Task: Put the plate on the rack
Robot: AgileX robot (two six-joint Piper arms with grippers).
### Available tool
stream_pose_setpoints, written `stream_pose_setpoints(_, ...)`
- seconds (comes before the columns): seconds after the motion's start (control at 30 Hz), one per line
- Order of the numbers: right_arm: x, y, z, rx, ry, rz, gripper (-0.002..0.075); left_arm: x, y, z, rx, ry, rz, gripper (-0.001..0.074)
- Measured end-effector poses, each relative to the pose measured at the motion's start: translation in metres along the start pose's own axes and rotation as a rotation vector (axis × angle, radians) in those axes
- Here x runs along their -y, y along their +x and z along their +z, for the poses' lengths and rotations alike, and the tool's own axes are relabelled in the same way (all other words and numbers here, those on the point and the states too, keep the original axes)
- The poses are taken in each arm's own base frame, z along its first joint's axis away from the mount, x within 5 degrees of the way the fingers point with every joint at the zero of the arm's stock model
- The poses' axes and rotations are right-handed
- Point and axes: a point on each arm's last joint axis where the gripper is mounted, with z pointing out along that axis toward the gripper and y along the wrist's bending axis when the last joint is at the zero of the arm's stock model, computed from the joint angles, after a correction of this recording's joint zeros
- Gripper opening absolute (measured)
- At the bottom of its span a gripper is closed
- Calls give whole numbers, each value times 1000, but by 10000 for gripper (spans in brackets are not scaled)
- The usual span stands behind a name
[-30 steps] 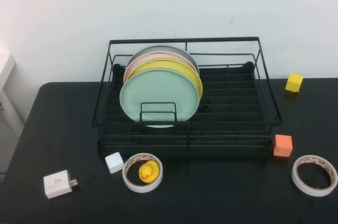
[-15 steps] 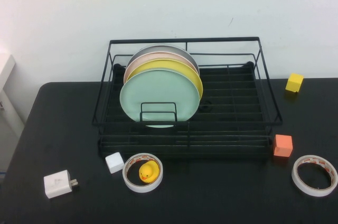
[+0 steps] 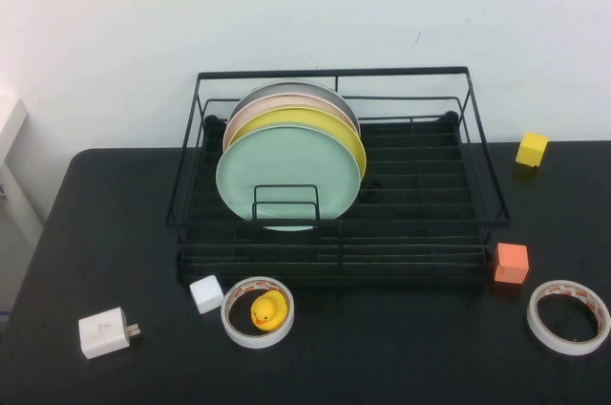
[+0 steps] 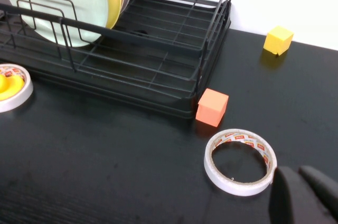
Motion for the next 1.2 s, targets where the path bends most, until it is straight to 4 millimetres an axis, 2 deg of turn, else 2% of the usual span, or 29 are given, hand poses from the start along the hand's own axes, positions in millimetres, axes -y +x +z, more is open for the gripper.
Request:
stream_pose_setpoints(0.63, 0, 1, 0, -7, 5, -2, -2, 0, 0, 0, 0, 0, 12, -1)
stream_pose_setpoints(0.73, 2, 1, -1, -2, 25, -59, -2, 0, 0, 0, 0, 0, 12, -1)
stream_pose_setpoints(0.87, 12, 0, -9, 53, 145, -119, -2, 0, 0, 0, 0, 0, 13, -1)
stream_pose_setpoints(1.2, 27, -3, -32, 184, 516, -24, -2, 0, 0, 0, -2, -1, 14, -2)
